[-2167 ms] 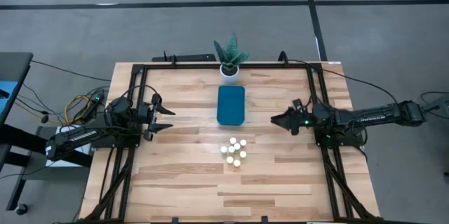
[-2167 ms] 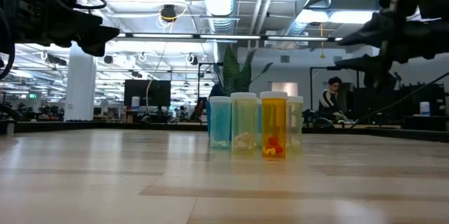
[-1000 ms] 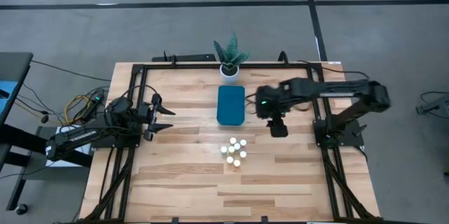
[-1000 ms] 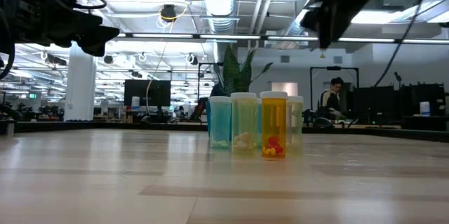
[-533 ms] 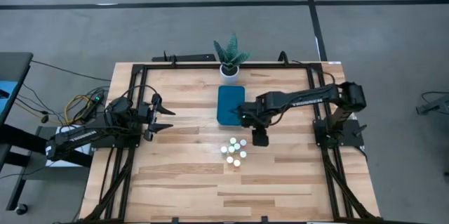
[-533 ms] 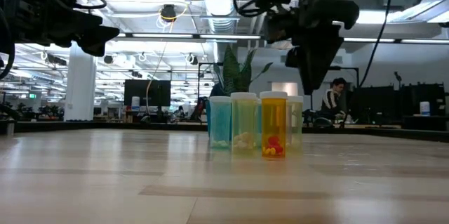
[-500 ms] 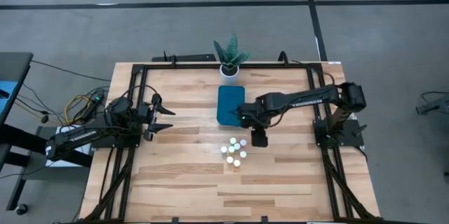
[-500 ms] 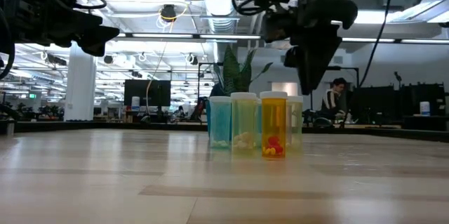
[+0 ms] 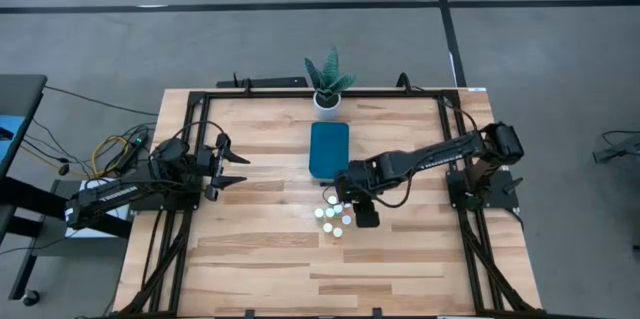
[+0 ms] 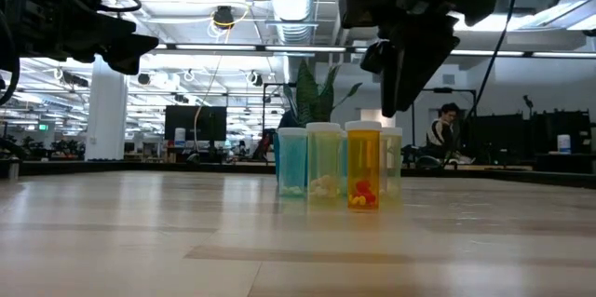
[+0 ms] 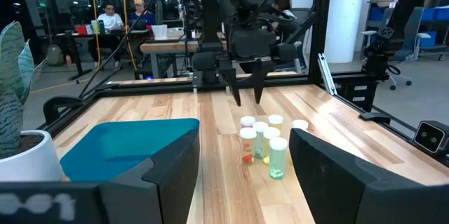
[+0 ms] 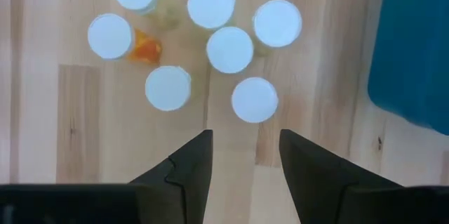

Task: Pick and place pill bottles into a basket
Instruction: Put the pink pill bottle into the bin

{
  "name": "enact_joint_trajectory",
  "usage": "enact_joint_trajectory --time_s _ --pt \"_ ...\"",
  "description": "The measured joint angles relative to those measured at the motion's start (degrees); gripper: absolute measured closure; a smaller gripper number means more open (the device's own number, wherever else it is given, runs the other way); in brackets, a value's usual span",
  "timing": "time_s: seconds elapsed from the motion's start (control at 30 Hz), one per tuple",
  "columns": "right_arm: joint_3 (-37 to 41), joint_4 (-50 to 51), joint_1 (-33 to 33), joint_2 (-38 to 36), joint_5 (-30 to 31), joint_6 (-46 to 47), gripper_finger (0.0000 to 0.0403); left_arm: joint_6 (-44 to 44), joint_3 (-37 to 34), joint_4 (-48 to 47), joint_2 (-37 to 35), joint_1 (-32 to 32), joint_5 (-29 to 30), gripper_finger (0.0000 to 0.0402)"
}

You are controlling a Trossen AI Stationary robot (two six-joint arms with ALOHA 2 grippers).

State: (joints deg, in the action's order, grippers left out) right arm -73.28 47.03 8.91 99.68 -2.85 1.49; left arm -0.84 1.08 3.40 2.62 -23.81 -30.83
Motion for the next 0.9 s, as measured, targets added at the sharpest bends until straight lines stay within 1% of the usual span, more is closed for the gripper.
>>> enact_joint_trajectory --time_s 0.43,0.9 --pt "0.0 -2.8 0.0 0.0 0.0 -3.6 0.0246 0.0 0.0 0.0 0.0 0.0 0.0 0.0189" --pt "0.0 -2.8 -1.4 0.0 0.2 -8.1 0.0244 0.0 0.0 0.0 0.0 0.0 0.0 0.0189"
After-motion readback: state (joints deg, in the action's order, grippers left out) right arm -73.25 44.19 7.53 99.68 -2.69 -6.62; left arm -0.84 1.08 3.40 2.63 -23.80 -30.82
